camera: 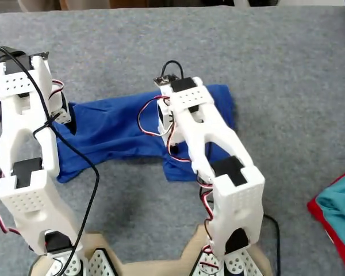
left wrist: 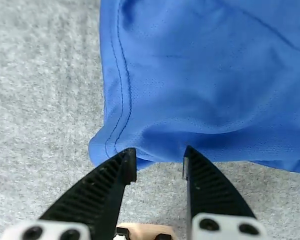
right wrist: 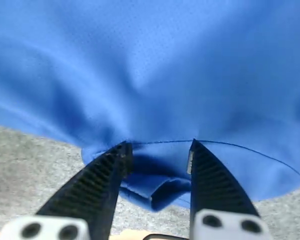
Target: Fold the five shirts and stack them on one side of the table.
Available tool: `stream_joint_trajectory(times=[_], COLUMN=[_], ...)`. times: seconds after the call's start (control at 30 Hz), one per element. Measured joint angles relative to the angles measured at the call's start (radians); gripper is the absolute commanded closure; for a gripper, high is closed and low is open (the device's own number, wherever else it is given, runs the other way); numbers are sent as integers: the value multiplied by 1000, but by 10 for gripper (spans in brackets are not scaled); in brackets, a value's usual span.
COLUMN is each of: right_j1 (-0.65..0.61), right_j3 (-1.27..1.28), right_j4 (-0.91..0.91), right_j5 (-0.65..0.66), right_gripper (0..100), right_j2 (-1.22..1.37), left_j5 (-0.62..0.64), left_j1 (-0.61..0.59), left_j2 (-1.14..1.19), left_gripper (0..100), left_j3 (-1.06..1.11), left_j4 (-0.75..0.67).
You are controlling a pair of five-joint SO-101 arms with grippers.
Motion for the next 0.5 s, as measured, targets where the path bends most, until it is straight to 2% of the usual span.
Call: stream_joint_trajectory(times=[0.1,0.3,0.37,0.5], right_j1=[0,0,0,0], right_j3=[0,0,0,0], right_j4=[0,0,0,11], right_j5=[0,0,0,0], right_gripper=[894,905,943,982], right_j2=[15,15,15,15], left_j5=[0,0,0,-43], left_j1=[0,0,0,0], left_j2=[0,0,0,0], left_gripper=[836,836,836,836], left_j3=[0,0,0,0], left_j4=[0,0,0,0])
